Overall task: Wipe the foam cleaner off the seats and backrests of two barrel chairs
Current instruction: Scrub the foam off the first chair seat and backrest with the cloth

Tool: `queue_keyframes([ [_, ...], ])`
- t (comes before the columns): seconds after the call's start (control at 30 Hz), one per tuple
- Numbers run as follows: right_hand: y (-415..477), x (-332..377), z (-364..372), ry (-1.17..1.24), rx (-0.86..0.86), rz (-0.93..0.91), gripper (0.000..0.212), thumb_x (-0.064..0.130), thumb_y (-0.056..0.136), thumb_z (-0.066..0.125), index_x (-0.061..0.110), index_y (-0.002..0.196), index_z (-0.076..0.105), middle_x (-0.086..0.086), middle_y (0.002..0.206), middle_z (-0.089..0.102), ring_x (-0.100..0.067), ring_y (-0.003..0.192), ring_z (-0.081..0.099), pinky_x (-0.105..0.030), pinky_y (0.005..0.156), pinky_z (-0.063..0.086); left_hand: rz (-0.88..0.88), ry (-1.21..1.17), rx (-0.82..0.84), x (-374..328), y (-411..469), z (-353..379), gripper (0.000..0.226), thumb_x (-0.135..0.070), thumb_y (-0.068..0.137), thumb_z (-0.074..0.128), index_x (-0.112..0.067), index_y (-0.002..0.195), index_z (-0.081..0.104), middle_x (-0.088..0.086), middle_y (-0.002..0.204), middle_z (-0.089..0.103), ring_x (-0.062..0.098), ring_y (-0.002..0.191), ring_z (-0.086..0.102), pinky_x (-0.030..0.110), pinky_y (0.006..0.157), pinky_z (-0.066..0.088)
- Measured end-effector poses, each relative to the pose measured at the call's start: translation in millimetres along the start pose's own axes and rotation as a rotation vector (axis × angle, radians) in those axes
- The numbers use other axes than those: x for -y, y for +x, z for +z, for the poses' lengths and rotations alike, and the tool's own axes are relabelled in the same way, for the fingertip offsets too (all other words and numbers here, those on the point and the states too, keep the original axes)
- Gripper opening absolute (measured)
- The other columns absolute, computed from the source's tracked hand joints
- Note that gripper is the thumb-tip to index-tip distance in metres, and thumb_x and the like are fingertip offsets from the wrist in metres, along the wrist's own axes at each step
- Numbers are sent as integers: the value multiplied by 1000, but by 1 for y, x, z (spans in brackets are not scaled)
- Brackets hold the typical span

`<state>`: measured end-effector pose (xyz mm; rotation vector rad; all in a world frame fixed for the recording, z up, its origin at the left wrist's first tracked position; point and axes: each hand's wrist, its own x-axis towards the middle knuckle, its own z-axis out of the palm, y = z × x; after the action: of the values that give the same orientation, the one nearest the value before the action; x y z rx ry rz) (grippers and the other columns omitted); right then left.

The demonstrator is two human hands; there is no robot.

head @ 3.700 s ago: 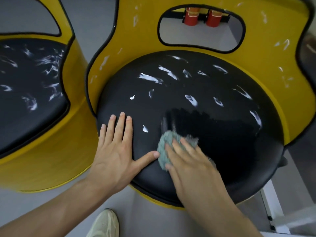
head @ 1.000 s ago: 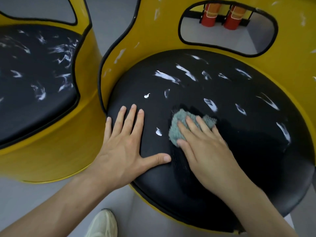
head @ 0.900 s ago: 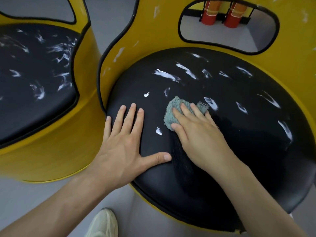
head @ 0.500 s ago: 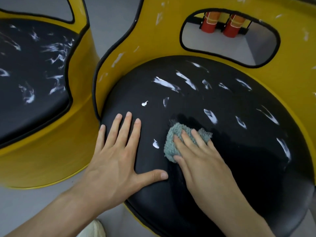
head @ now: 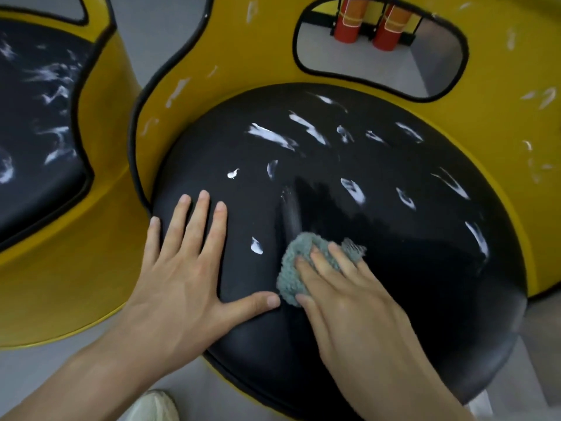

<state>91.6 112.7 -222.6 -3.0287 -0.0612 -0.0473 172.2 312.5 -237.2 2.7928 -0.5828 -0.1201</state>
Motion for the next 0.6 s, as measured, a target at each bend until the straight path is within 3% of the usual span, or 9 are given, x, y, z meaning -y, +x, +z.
queue_keyframes([
  [0.1,55,-3,-3,1,44,-27,53,36,104,24,18,149,46,0,155,45,-23,149,32,-43,121,29,9,-4,-9,1,0,1,130,-108,61,8,-27,161,-7,-8,167,-21,9,151,-28,45,125,-11],
  [0.2,103,-7,-7,-6,90,25,51,35,109,28,21,158,28,1,165,26,-22,154,13,-40,125,14,6,-16,-16,-1,0,0,129,-108,61,8,-28,161,-9,-9,166,-23,9,151,-30,44,124,-12],
  [0.27,97,-7,-7,-13,78,25,50,34,109,30,20,157,30,1,164,28,-19,153,16,-37,124,16,1,-18,-16,-1,0,-1,130,-109,58,4,-29,159,-13,-10,165,-28,8,149,-33,43,124,-14],
  [0.4,28,-6,-1,-79,-39,-30,48,35,102,33,16,135,63,1,140,61,-19,136,51,-34,110,40,4,-16,-18,-1,0,-1,131,-109,61,8,-26,161,-7,-7,167,-22,12,152,-28,46,126,-9],
  [0.5,-5,-12,2,-41,-29,-38,62,40,109,15,14,132,65,-1,138,62,-21,134,53,-38,107,39,24,54,51,0,3,-2,131,-106,68,19,-16,163,13,5,171,1,25,158,-5,50,124,2],
  [0.6,3,-13,-1,-61,6,-78,64,41,109,11,13,135,62,-3,143,59,-23,138,48,-39,106,35,33,26,109,2,7,-4,133,-104,69,25,-7,159,28,13,168,20,33,156,15,56,119,12],
])
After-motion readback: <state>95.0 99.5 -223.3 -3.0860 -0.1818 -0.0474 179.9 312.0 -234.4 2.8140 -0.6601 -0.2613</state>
